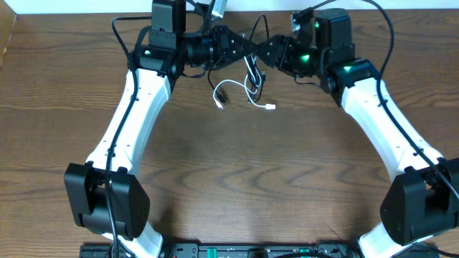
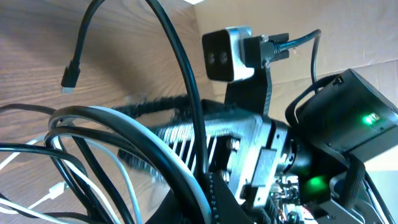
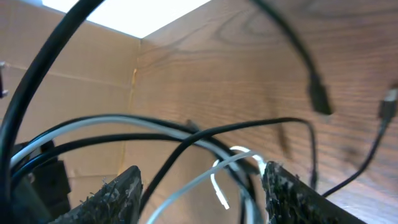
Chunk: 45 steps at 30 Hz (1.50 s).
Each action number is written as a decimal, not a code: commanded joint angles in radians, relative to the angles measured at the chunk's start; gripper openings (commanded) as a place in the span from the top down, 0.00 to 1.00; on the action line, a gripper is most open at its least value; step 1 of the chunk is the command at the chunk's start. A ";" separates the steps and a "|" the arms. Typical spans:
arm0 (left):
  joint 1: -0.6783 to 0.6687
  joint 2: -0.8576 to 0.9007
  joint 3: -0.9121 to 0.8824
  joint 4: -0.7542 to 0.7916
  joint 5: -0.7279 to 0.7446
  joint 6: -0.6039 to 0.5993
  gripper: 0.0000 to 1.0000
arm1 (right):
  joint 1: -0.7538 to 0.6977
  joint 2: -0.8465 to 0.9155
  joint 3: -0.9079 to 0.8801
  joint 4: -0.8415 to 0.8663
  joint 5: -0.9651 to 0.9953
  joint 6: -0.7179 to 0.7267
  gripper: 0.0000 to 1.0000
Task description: Untangle cables
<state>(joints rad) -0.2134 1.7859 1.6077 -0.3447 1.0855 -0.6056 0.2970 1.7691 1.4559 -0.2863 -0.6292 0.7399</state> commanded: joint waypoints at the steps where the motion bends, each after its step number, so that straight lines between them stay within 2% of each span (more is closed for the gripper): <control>1: -0.002 -0.036 0.032 0.001 -0.006 0.003 0.92 | 0.023 0.024 0.001 0.005 -0.037 0.054 0.41; 6: -0.002 -0.035 0.032 0.001 -0.006 0.003 0.92 | 0.046 0.045 0.001 0.045 -0.067 0.114 0.43; 11: -0.002 -0.035 0.032 0.001 -0.006 0.002 0.92 | 0.071 0.078 0.000 0.048 -0.081 0.144 0.50; 23: -0.001 -0.035 0.032 -0.019 -0.034 0.037 0.92 | 0.035 0.098 0.001 0.096 -0.130 0.094 0.99; 31: -0.001 -0.035 0.032 -0.211 -0.314 0.036 0.92 | -0.030 0.093 0.001 0.021 -0.179 -0.046 0.99; 36: -0.002 -0.035 0.032 -0.252 -0.374 0.036 0.93 | -0.033 0.093 0.001 -0.129 -0.091 -0.223 0.99; 38: -0.002 -0.035 0.032 -0.258 -0.384 0.030 0.92 | -0.027 0.093 0.001 -0.154 -0.097 -0.328 0.92; 40: -0.002 -0.035 0.032 -0.262 -0.403 0.003 0.93 | -0.020 0.091 0.001 -0.154 -0.154 -0.428 0.78; 45: -0.002 -0.035 0.032 -0.261 -0.451 -0.106 0.92 | -0.007 0.088 0.001 -0.084 -0.367 -0.570 0.53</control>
<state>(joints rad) -0.2134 1.7855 1.6108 -0.6044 0.6838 -0.6373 0.2745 1.8572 1.4555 -0.3954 -0.8349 0.3439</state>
